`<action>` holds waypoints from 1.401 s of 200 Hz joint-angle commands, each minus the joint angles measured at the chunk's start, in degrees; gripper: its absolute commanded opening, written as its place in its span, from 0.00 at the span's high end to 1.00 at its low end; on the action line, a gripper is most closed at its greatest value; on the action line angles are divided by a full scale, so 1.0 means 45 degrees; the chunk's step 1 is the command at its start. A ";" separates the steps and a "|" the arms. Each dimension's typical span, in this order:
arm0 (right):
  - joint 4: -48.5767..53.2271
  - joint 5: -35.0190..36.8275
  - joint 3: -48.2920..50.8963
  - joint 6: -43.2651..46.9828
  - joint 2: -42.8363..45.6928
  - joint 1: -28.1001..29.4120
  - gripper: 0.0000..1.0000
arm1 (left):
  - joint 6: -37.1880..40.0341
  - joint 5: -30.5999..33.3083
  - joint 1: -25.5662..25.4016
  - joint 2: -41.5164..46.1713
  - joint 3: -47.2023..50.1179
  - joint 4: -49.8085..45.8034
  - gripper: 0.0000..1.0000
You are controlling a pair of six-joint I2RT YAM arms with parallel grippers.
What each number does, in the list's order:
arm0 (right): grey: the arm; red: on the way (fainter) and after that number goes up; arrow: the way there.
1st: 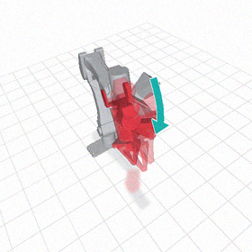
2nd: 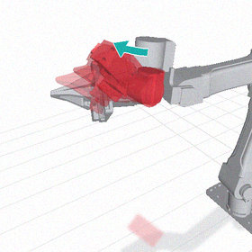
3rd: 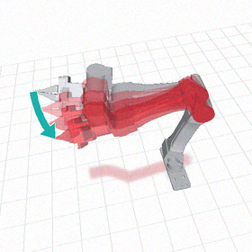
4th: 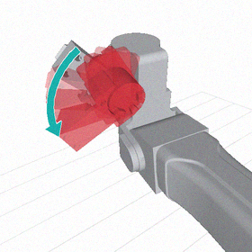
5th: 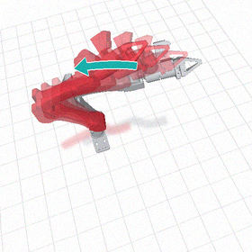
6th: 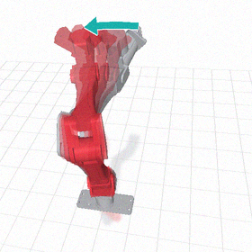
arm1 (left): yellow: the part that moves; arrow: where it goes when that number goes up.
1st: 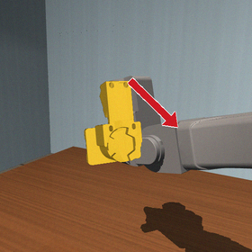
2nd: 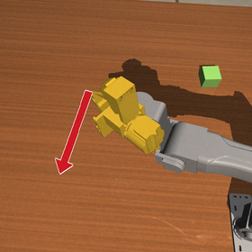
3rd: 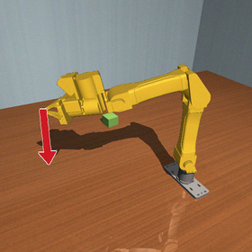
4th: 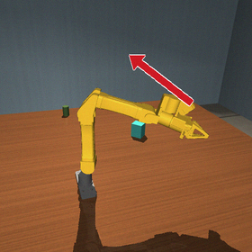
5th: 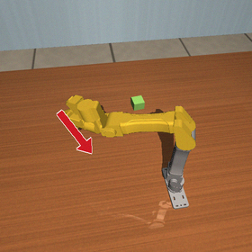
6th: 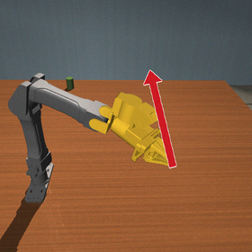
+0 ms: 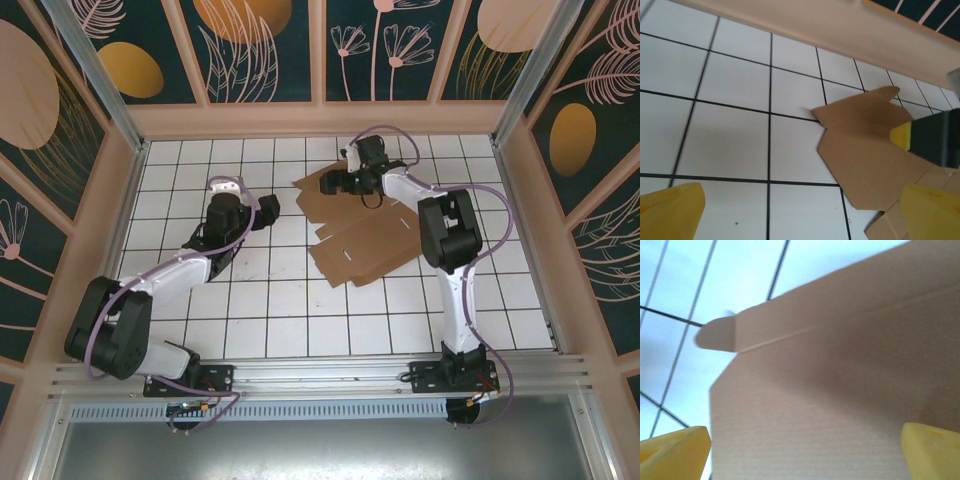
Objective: Fold the paper box
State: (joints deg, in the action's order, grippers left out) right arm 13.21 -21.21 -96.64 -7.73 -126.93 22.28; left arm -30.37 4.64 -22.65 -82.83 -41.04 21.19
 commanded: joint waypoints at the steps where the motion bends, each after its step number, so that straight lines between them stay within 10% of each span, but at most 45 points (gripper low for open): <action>1: -0.1204 0.0104 0.1585 -0.0334 0.2427 -0.0349 0.01 | -0.0628 -0.1485 -0.0043 -0.1087 -0.1331 0.0275 0.02; 74: -0.4687 0.0875 1.1150 -0.3691 0.9684 -0.2092 0.02 | -0.0342 -0.3041 -0.1407 -0.6801 -0.8055 -0.2235 0.13; 134: -0.5791 0.0066 1.4286 -0.5426 1.1291 -0.1493 0.03 | -0.1364 -0.3283 -0.1980 -1.1146 -1.3086 -0.4708 0.25; 280: -0.6320 0.0269 1.3082 -0.6237 0.7567 -0.1649 0.04 | -0.3828 -0.3434 -0.2012 -0.9368 -0.9423 -0.4663 0.28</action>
State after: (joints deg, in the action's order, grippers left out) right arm -15.03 -21.96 -36.47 -35.14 -90.45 16.91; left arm -44.38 -10.15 -30.98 -128.90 -89.08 1.08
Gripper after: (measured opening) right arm 0.960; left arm 0.708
